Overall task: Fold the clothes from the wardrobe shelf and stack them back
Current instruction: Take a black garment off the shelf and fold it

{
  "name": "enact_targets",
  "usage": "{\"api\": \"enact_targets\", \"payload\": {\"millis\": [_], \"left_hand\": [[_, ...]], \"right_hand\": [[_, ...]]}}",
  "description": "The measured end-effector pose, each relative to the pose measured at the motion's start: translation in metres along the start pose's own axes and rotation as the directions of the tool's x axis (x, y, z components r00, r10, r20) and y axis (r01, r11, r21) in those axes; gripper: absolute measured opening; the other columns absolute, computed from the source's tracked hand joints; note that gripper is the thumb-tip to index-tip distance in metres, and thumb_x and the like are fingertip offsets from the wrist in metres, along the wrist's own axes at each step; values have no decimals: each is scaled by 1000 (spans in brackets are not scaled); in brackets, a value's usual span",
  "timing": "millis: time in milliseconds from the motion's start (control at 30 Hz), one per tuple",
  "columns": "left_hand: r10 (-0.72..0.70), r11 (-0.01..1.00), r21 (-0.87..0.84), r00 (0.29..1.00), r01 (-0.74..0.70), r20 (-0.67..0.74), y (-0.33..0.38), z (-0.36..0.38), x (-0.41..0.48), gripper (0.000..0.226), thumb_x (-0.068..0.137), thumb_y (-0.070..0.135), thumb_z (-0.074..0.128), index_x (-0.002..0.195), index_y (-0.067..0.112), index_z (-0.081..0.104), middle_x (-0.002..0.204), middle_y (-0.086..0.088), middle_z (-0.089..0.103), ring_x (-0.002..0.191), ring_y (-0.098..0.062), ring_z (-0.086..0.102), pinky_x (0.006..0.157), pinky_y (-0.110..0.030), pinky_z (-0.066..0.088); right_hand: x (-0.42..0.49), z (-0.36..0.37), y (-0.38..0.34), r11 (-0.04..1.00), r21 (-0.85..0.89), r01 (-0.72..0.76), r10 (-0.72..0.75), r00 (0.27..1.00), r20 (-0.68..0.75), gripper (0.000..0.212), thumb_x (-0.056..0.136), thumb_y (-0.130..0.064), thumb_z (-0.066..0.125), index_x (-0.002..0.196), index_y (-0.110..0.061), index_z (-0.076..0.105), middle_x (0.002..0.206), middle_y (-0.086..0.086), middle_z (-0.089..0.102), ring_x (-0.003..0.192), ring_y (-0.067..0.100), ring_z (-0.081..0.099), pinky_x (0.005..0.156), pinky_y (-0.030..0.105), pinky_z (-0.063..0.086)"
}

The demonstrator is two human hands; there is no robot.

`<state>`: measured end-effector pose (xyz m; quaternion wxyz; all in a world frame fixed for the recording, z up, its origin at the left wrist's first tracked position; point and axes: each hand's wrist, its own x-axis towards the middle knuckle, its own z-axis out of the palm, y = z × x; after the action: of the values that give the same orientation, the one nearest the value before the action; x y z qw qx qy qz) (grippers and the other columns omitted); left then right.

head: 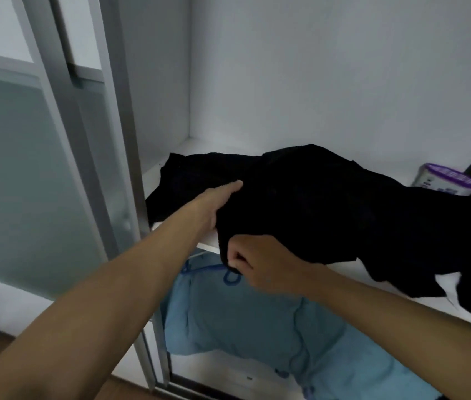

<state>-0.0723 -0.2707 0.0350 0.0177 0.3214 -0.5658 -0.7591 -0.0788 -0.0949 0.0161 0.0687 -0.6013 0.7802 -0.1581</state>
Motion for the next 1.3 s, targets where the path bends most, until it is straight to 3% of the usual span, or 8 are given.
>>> {"api": "enact_targets", "payload": {"millis": [167, 367, 533, 667, 767, 967, 1167, 1300], "left_hand": [[222, 920, 360, 963, -154, -155, -23, 0, -1, 25, 92, 5, 56, 116, 0, 55, 90, -11, 60, 81, -24, 62, 59, -27, 54], [234, 821, 531, 972, -210, 23, -35, -35, -30, 51, 93, 1, 58, 142, 16, 52, 109, 1, 61, 77, -2, 54, 49, -1, 41], [81, 787, 604, 992, -126, 100, -50, -60, -53, 43, 90, -7, 57, 123, 18, 69, 117, -9, 70, 103, -20, 68, 95, -34, 55], [13, 906, 420, 997, -45, 77, -46, -65, -59, 23, 91, 27, 68, 110, 13, 66, 96, -3, 67, 76, -18, 65, 76, -36, 53], [-22, 989, 146, 1000, 23, -6, -36, -54, -55, 48, 82, 54, 73, 103, 12, 64, 80, -1, 65, 60, -18, 61, 64, -26, 47], [-66, 992, -105, 998, 65, 1, -36, -29, -37, 60, 71, 56, 83, 106, 8, 72, 98, -13, 77, 86, -30, 75, 69, -38, 62], [147, 984, -52, 947, -169, -285, -64, -13, -10, 32, 81, 17, 78, 105, 7, 59, 96, -10, 66, 83, -23, 67, 57, -25, 55], [216, 971, -40, 940, -234, -264, -79, -31, -16, 19, 75, 14, 76, 90, 15, 64, 87, -7, 72, 74, -21, 72, 52, -23, 56]], "right_hand": [[-4, -14, 3, 998, 27, -49, 46, 995, 90, 19, 95, -27, 51, 90, -22, 68, 94, -11, 69, 86, 8, 64, 80, 37, 54], [15, -90, 69, 892, -26, -452, 418, 844, -335, 33, 89, -56, 55, 107, -32, 67, 112, -9, 69, 107, 17, 64, 88, 35, 50], [38, -78, 85, 767, 146, -625, 608, 781, 145, 113, 67, -86, 60, 153, -16, 36, 155, 4, 42, 137, 23, 46, 109, 34, 37], [35, -28, 72, 870, 10, -493, 481, 852, 206, 64, 90, -34, 70, 145, -11, 49, 145, 8, 53, 124, 22, 56, 101, 25, 43], [24, -17, 55, 926, 72, -369, 358, 924, 136, 45, 96, -10, 58, 140, -10, 55, 143, 6, 55, 126, 17, 54, 102, 20, 39], [-38, 10, -3, 971, 221, -91, 62, 989, 134, 33, 97, -2, 51, 105, -19, 78, 82, -32, 55, 78, -19, 54, 75, -4, 35], [-74, 55, -24, 981, 94, -171, 125, 920, 371, 42, 100, -16, 44, 138, -30, 56, 124, -4, 65, 96, 0, 56, 86, 19, 45], [-86, 30, -19, 930, 210, -303, 271, 947, 171, 35, 94, -25, 51, 125, -35, 64, 107, -11, 73, 91, 3, 67, 86, 26, 54]]}}
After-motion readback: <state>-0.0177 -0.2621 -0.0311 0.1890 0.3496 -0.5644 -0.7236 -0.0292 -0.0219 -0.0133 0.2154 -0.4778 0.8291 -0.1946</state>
